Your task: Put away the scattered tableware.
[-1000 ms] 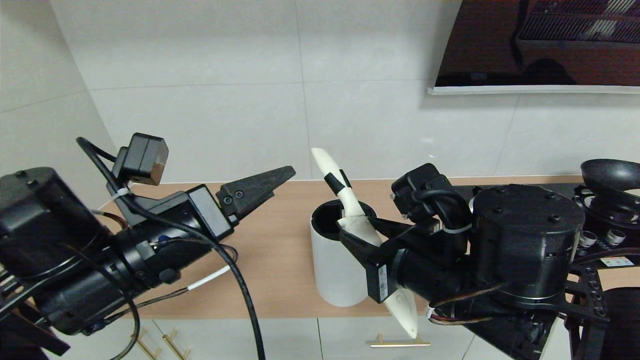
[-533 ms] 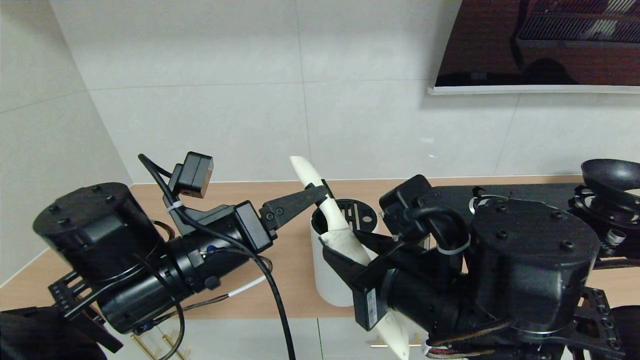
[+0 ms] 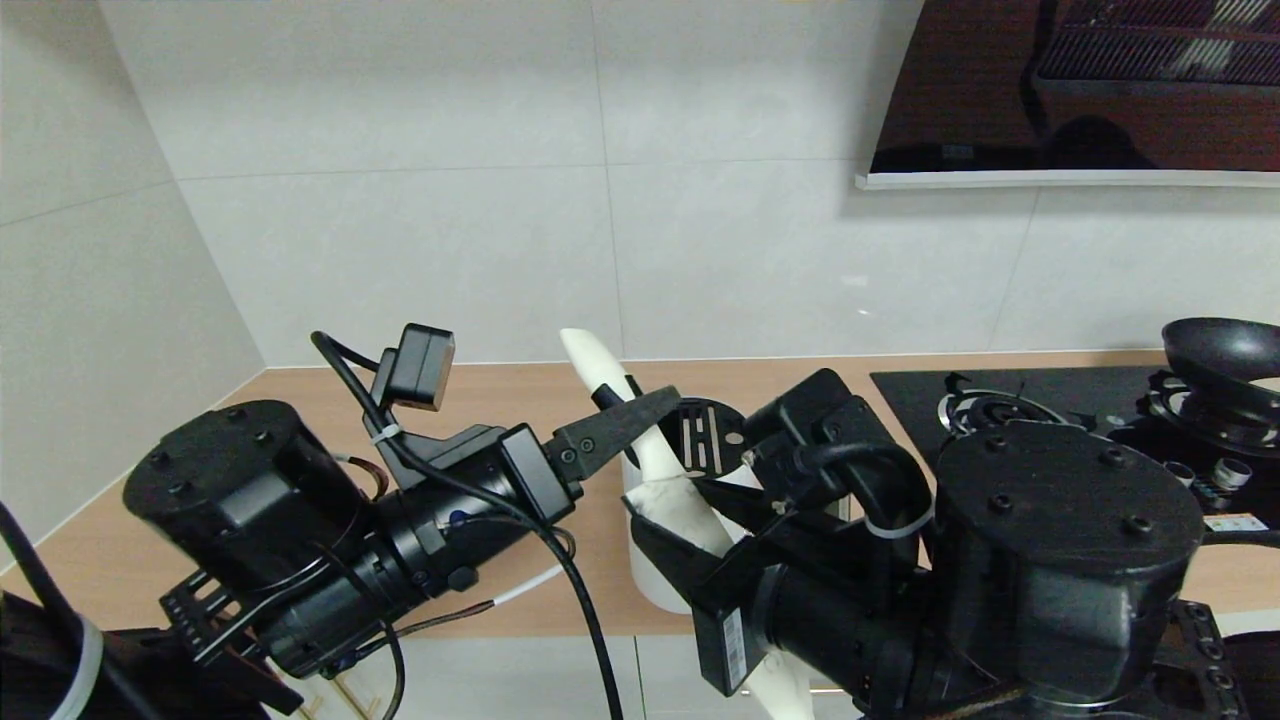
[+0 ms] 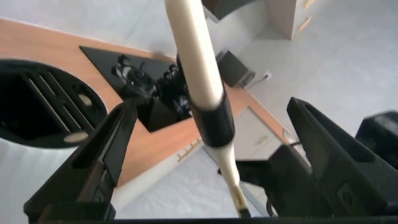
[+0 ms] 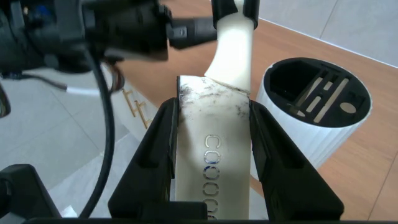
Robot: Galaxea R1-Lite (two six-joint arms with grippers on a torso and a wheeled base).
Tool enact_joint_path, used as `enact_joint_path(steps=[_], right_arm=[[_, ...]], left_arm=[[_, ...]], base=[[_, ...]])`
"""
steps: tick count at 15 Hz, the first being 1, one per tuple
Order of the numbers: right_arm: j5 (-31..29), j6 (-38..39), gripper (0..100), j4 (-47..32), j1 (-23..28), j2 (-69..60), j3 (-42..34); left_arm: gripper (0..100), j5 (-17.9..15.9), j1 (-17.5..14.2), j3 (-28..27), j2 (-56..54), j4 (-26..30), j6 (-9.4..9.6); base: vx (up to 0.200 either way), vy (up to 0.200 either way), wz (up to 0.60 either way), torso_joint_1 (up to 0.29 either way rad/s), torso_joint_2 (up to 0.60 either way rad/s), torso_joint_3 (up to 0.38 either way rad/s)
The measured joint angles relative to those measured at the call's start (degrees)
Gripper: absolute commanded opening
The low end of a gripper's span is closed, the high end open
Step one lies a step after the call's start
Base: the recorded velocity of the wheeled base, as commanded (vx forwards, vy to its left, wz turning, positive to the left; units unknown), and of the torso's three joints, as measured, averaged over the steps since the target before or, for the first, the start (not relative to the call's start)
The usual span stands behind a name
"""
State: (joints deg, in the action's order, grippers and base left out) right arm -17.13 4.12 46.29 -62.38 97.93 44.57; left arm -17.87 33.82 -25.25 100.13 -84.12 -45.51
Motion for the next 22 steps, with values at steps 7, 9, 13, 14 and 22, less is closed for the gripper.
enact_joint_path(steps=[7,9,13,14,22], right_arm=[[0.00,0.00,0,0.00,-0.05,0.00,-0.48],[0.00,0.00,0,0.00,-0.49,0.00,-0.56],[0.00,-0.07,0,0.00,-1.45,-0.02,-0.77],[-0.05,-0.05,0,-0.01,-1.49,-0.02,-0.78],[-0.27,-0.07,0,-0.06,-1.32,-0.33,-0.74]], left_arm=[[100,0.22,0.66,0.33,-0.60,-1.39,0.10],[100,0.28,0.66,0.37,-0.50,-1.37,0.10],[0,0.30,0.69,0.37,-0.35,-1.39,0.10],[0,0.28,0.69,0.37,-0.35,-1.39,0.10],[0,0.30,0.72,0.44,-0.35,-1.63,0.07]], base=[[0.000,0.000,0.00,0.000,0.00,0.000],[0.000,0.000,0.00,0.000,0.00,0.000],[0.000,0.000,0.00,0.000,0.00,0.000],[0.000,0.000,0.00,0.000,0.00,0.000],[0.000,0.000,0.00,0.000,0.00,0.000]])
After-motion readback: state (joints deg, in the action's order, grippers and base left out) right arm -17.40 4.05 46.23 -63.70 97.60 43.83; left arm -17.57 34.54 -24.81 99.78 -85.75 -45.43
